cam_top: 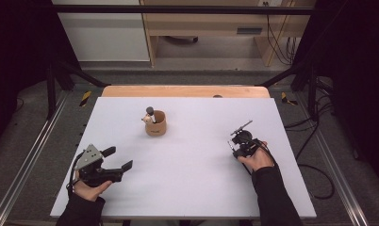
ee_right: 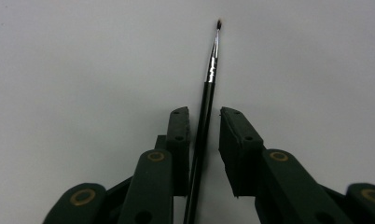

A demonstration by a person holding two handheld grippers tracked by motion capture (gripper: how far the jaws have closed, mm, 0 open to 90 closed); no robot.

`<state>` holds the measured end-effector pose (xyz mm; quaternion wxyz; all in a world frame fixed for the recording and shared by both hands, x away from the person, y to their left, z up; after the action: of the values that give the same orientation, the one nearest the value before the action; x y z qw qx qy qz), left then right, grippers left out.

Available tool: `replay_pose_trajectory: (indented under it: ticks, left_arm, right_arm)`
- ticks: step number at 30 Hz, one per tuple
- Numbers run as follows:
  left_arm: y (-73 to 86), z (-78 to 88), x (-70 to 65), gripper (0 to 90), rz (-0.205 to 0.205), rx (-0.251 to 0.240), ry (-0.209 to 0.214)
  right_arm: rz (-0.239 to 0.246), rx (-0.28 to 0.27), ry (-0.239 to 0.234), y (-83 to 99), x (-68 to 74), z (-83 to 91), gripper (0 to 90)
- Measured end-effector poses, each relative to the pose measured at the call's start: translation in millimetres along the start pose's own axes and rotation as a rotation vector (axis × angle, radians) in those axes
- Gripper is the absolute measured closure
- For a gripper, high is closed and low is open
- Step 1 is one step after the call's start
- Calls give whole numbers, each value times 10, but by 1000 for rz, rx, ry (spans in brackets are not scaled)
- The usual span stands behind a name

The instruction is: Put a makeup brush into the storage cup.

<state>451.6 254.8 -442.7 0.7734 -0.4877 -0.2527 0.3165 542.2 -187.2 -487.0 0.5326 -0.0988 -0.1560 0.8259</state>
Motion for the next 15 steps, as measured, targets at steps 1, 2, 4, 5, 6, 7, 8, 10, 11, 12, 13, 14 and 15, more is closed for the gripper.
replay_pose_trajectory:
  ticks: [1, 2, 4, 5, 6, 7, 8, 10, 11, 12, 13, 14, 15]
  left_arm:
    - [0, 0, 0, 126, 0, 0, 0]
    - [0, -1, 0, 126, 0, 1, 0]
    - [1, -1, -1, 126, 0, 1, 0]
    - [0, 0, -2, 126, 0, 1, 0]
    - [-1, 1, -1, 126, -1, 0, 0]
    - [-1, 2, -2, 127, 0, 0, 0]
    - [-2, 2, -3, 127, 0, -1, 0]
    - [-3, 2, -4, 127, -2, 0, 0]
    - [-3, 1, -6, 127, -2, 1, 1]
    - [-3, 0, -8, 127, -3, 2, 1]
    - [-3, -1, -10, 127, -3, 2, 2]
    - [-4, -2, -12, 127, -4, 2, 2]
    - [-5, -1, -13, 127, -4, 2, 1]
  right_arm:
    - [12, -3, -3, 0, -1, -3, 767]
    - [15, -1, 0, 1, 3, -5, 790]
    - [3, 9, -11, 1, 22, -4, 823]
    - [2, 11, -14, -1, 22, -5, 826]
    - [-5, 13, -10, -2, 24, -8, 828]
    - [-8, 14, -11, -4, 24, -8, 830]
    - [-12, 15, -12, -5, 23, -9, 831]
    - [7, 10, -7, -3, 6, -18, 833]
    - [-9, 16, -13, -5, 16, -10, 836]
    - [-5, 15, -7, -6, 12, -14, 839]
    - [-15, 21, -9, -6, 22, -10, 845]
    - [-16, 21, -7, -7, 24, -13, 852]
    - [-18, 21, -8, -7, 24, -13, 856]
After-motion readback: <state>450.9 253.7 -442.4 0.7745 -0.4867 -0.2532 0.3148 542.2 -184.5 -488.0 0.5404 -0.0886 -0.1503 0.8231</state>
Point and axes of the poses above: each handheld gripper's, and its own axes: z roughly backward along the jaws, y roughly out of its underside, x roughly to its left, the point moved 4 cm from there along -z, roughly forward along the jaws, and after that the axes turned 8 degrees about -z, right-handed, at the moved point
